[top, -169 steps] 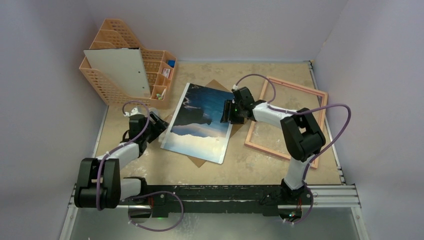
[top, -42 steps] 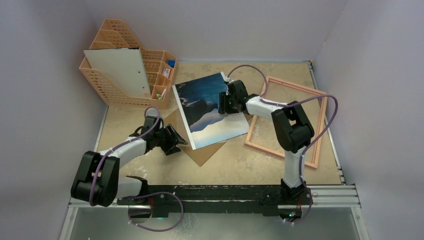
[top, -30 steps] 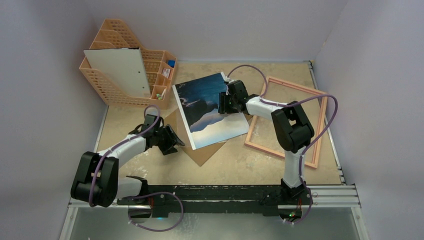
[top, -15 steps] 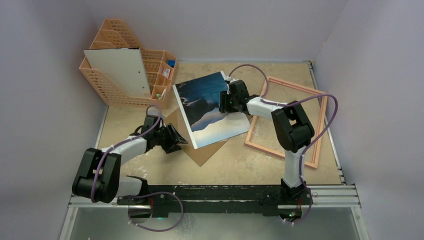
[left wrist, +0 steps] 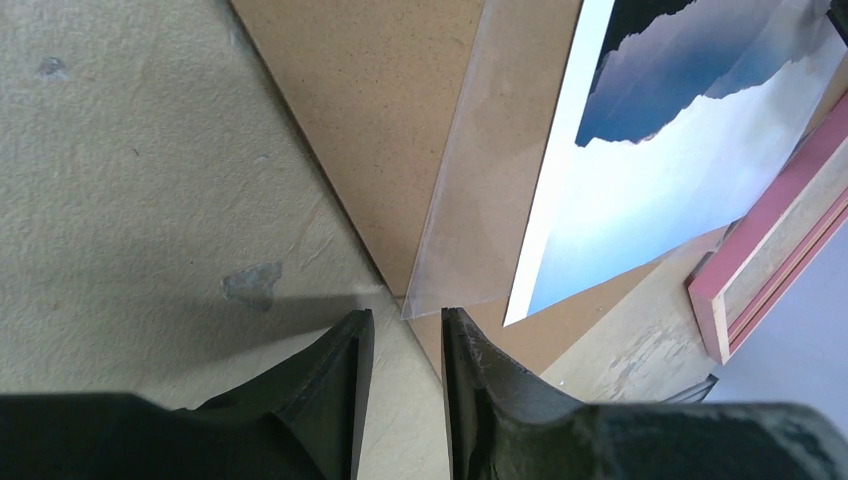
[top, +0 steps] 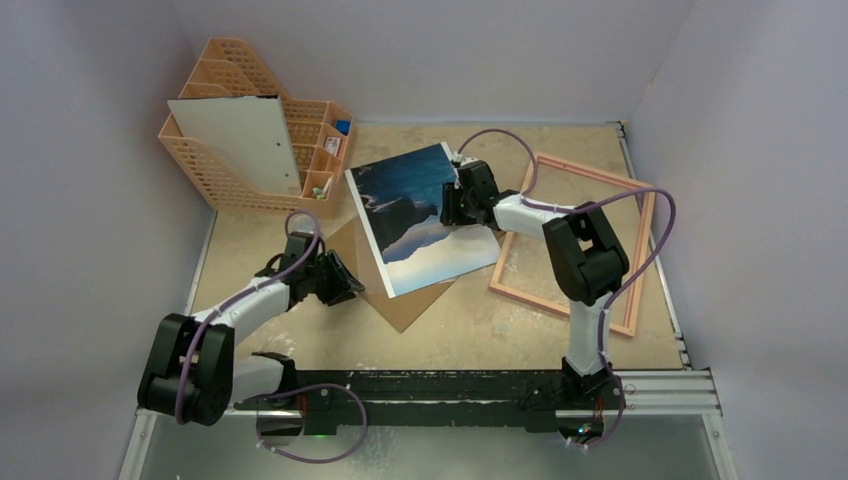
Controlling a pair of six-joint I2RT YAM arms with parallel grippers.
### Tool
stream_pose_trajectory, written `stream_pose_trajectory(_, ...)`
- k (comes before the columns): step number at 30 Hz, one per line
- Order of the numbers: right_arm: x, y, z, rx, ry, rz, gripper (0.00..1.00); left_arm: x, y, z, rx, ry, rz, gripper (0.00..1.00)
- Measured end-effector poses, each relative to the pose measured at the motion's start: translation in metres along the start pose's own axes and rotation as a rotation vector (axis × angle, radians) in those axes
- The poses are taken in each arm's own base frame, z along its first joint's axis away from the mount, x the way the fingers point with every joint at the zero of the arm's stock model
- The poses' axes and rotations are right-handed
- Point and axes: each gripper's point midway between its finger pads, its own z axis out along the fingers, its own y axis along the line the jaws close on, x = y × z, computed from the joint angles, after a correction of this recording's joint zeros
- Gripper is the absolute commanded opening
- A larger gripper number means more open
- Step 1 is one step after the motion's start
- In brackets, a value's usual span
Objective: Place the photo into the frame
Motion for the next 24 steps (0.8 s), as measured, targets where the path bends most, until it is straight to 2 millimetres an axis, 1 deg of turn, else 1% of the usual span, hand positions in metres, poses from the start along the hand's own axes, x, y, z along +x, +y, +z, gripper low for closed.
stream_pose_trajectory(6,-0.001,0.000,0.001,-0.001,-0.005,0.000,0.47,0.000,0.005,0.000,-0.016,-0.015,-0.001,0.44)
stream_pose_trajectory(13,-0.006,-0.005,0.000,0.060,-0.025,0.005,0.49,-0.003,0.001,0.005,-0.006,-0.008,-0.002,0.44)
stream_pose_trajectory(17,-0.012,-0.020,-0.003,0.154,-0.046,0.009,0.54,-0.006,-0.002,0.010,-0.016,0.010,-0.011,0.42)
stream_pose_trajectory(20,-0.015,-0.034,-0.006,0.233,-0.062,0.019,0.60,-0.007,-0.002,0.011,-0.021,0.015,-0.016,0.42)
stream_pose_trajectory(24,-0.016,-0.054,-0.011,0.317,-0.062,0.045,0.63,-0.007,-0.002,0.011,-0.020,0.013,-0.016,0.43)
